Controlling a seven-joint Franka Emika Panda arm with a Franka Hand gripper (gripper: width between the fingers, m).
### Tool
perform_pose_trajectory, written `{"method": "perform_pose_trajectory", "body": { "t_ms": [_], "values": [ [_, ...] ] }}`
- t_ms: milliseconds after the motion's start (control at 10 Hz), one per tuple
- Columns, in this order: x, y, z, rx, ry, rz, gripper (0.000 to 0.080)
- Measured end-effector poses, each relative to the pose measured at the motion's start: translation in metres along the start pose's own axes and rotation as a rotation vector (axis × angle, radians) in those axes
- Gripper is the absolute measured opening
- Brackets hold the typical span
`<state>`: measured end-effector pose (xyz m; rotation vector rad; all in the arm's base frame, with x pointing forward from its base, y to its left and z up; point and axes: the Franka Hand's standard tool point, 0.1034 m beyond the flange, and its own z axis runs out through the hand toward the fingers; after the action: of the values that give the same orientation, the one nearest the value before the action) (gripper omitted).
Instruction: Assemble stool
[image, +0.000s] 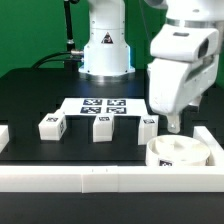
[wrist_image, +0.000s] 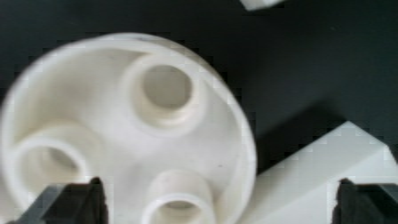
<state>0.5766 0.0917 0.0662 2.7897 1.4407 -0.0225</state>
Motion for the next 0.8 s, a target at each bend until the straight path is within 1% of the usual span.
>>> {"method": "perform_pose_trajectory", "body": {
  "t_ms": [100,300,500,700,800],
  "values": [
    [-0.009,0.005,-0.003,-0.002,0.0,0.012,0.0645],
    [-0.035,0.02,-0.006,-0.002,-0.003,0.036,0.0649],
    [-0.054,0.028,-0.004,0.002,-0.008,0.074,0.0649],
    [-0.051,0.026,-0.003,0.003,-0.008,0.102,0.0649],
    [-0.05,0.025,-0.003,0.007,-0.005,0.196,0.0649]
  ]
}}
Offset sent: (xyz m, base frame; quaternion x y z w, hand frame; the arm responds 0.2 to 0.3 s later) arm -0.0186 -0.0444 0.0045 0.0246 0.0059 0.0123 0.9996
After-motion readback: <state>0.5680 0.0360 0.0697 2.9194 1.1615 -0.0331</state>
